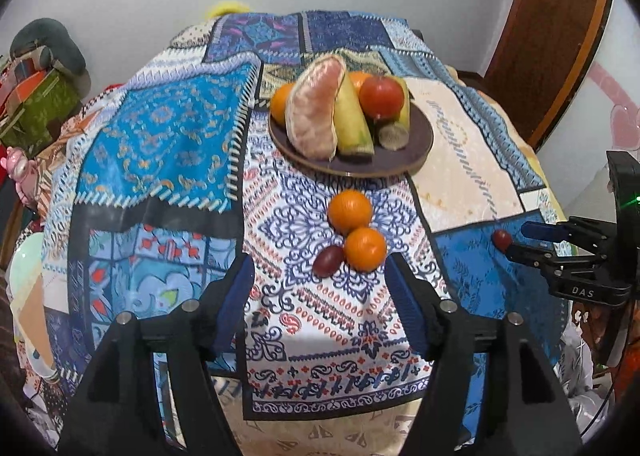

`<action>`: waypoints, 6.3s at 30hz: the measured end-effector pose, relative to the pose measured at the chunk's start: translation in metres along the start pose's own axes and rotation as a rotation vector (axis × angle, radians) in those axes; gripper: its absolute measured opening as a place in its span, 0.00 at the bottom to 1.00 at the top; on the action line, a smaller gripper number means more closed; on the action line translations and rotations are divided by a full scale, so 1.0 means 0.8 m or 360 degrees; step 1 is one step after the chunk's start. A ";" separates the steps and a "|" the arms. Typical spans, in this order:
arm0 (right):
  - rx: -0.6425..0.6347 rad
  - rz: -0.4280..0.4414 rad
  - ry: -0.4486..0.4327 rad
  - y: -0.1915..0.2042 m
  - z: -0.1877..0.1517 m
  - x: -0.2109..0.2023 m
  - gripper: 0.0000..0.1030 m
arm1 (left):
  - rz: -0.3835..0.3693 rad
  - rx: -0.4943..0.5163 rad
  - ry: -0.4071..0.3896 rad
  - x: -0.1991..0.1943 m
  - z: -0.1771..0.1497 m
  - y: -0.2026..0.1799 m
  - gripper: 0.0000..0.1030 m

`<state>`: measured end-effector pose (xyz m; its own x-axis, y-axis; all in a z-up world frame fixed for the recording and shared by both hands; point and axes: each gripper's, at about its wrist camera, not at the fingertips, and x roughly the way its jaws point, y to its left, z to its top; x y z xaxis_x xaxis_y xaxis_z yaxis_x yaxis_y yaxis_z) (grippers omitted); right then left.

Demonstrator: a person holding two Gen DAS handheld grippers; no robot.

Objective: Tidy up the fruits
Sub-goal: 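Withdraw both tools from the plate toward the remaining tangerines and date, then grasp the dark red date with the right tool while the left tool grasps a tangerine, then carry the tangerine and date onto the plate and open both tools, then grasp the last tangerine with the right tool while the left tool grasps the second date, then lower the tangerine and date onto the plate and open both tools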

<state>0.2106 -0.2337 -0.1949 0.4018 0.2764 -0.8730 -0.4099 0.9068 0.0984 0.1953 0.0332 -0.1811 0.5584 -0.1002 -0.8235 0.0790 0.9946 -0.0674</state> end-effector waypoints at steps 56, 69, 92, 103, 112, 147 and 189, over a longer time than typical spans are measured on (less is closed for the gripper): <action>-0.0104 0.0225 -0.0247 0.032 0.100 0.022 0.19 | -0.0065 0.0005 -0.0054 0.081 0.080 -0.016 0.36; -0.0161 0.0247 -0.0211 0.055 0.126 0.064 0.19 | -0.0103 -0.0021 -0.0043 0.109 0.092 -0.010 0.36; -0.0146 0.0227 -0.0204 0.059 0.123 0.058 0.32 | -0.0078 -0.0018 -0.0084 0.076 0.079 -0.003 0.38; -0.0189 0.0220 -0.0251 0.091 0.108 0.019 0.32 | -0.0040 -0.0060 -0.0136 0.025 0.055 0.023 0.39; -0.0279 0.0237 -0.0179 0.131 0.091 0.032 0.32 | -0.0016 -0.0123 -0.0093 0.017 0.026 0.056 0.39; -0.0218 0.0206 -0.0100 0.116 0.063 0.051 0.31 | -0.0172 0.0037 0.0129 0.062 -0.007 0.012 0.39; -0.0076 0.0080 -0.0318 0.024 0.112 0.032 0.31 | -0.0164 0.0121 -0.0026 0.096 0.083 -0.067 0.21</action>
<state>0.2859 -0.1806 -0.1725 0.5320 0.3829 -0.7552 -0.4700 0.8754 0.1128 0.2885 -0.0299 -0.2033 0.5572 -0.2030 -0.8052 0.1990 0.9741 -0.1078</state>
